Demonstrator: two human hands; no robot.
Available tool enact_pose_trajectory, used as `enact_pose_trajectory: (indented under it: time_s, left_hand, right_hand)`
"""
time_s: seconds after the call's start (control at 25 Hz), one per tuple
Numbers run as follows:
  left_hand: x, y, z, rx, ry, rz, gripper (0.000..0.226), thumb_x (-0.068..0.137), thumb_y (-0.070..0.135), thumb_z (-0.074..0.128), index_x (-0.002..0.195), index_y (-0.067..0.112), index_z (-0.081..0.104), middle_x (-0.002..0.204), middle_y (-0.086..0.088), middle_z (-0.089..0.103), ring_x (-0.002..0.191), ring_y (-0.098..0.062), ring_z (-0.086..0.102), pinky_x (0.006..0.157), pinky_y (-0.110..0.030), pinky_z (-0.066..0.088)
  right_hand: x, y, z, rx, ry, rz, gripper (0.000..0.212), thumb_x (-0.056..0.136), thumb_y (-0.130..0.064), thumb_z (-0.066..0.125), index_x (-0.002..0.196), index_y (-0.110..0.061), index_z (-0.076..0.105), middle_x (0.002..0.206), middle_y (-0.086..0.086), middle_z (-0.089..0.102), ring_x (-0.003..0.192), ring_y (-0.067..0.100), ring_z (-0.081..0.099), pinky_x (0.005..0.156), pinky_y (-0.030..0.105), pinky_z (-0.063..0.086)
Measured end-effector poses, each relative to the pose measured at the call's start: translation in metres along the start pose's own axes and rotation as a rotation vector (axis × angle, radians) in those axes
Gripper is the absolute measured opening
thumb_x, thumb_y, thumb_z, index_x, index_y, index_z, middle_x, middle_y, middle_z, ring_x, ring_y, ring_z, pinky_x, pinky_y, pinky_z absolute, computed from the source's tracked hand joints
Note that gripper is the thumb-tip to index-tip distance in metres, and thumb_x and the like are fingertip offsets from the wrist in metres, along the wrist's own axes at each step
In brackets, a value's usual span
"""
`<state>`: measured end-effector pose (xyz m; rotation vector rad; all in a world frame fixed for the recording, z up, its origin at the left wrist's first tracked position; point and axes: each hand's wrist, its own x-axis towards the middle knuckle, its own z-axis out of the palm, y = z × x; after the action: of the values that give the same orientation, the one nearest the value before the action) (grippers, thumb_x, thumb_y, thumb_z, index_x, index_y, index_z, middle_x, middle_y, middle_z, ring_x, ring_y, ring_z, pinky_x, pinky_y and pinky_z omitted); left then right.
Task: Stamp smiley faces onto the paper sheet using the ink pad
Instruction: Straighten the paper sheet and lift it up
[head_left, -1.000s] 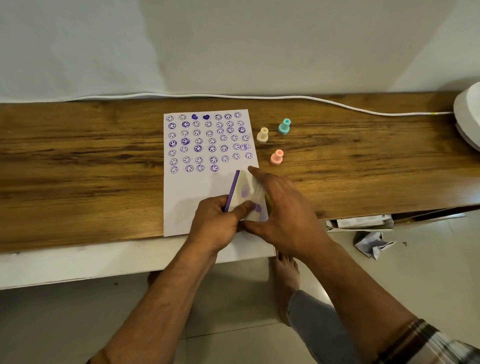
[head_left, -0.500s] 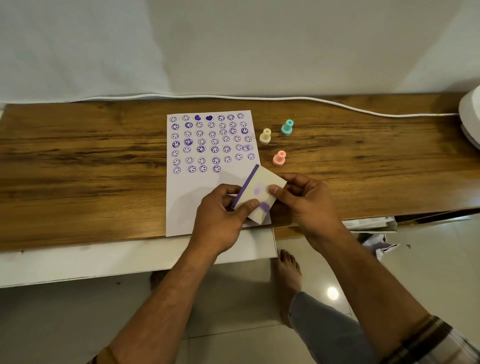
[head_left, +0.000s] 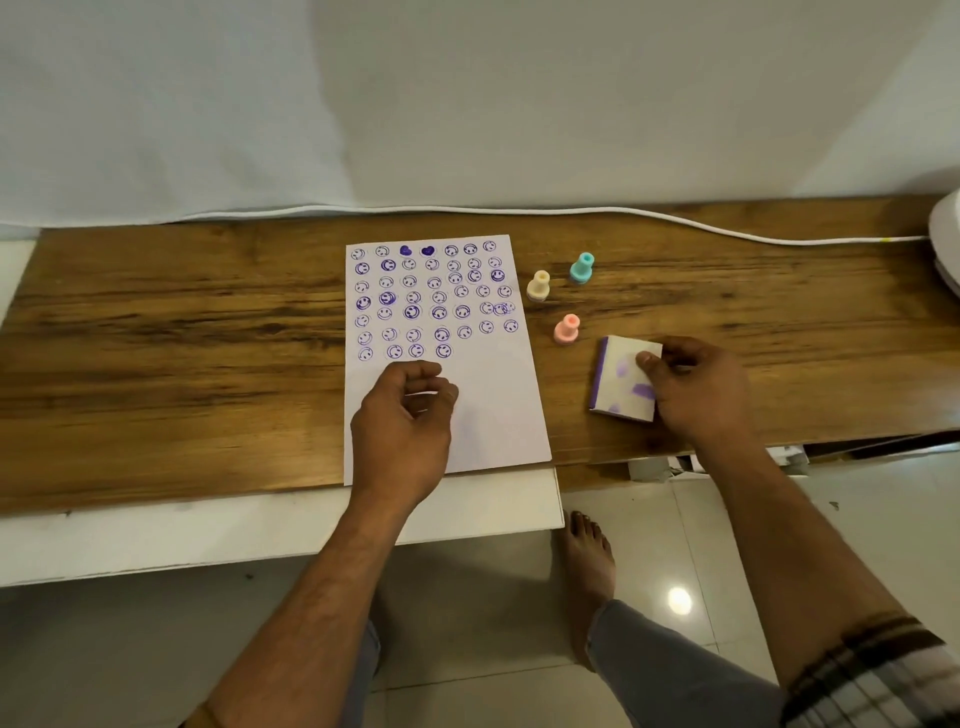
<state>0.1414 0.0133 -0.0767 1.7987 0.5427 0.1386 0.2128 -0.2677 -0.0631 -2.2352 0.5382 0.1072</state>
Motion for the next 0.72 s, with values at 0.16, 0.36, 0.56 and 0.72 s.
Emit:
enact_pose_trajectory:
  time_s: [0.16,0.36,0.56,0.72]
  left_hand:
    - [0.0,0.001,-0.001,0.025,0.002,0.021,0.016,0.092,0.022,0.073,0.105,0.03,0.07,0.093,0.017,0.075,0.084,0.0,0.069,0.076,-0.017,0.051]
    - [-0.001,0.006,-0.009,0.075,0.035,0.047,0.017,0.093,0.019,0.071,0.108,0.027,0.069,0.101,0.013,0.074,0.092,-0.002,0.069,0.082,-0.023,0.056]
    - [-0.003,0.006,-0.024,0.556,0.186,0.1,0.055,0.091,0.038,0.07,0.138,0.015,0.053,0.144,-0.01,0.056,0.135,-0.027,0.048,0.109,-0.039,0.04]
    - [-0.01,0.002,-0.025,0.756,0.032,-0.004,0.096,0.095,0.059,0.053,0.161,0.004,0.01,0.169,-0.017,0.024,0.157,-0.031,0.022,0.128,-0.045,0.017]
  right_hand:
    - [-0.002,-0.005,0.004,-0.102,-0.054,-0.04,0.038,0.098,-0.033,0.069,0.132,-0.017,0.063,0.119,0.004,0.068,0.101,0.019,0.064,0.062,0.022,0.045]
    - [-0.024,-0.022,0.002,-0.199,0.119,-0.096,0.045,0.094,-0.042,0.072,0.132,-0.023,0.056,0.123,0.006,0.065,0.107,0.025,0.065,0.07,0.03,0.049]
    - [-0.092,-0.054,0.063,-0.247,0.013,-0.554,0.03,0.092,-0.03,0.072,0.121,-0.022,0.069,0.119,0.002,0.07,0.105,0.024,0.063,0.082,0.037,0.054]
    - [-0.117,-0.048,0.115,-0.584,-0.137,-0.662,0.057,0.096,-0.041,0.066,0.146,-0.016,0.055,0.151,0.009,0.053,0.136,0.032,0.046,0.105,0.047,0.046]
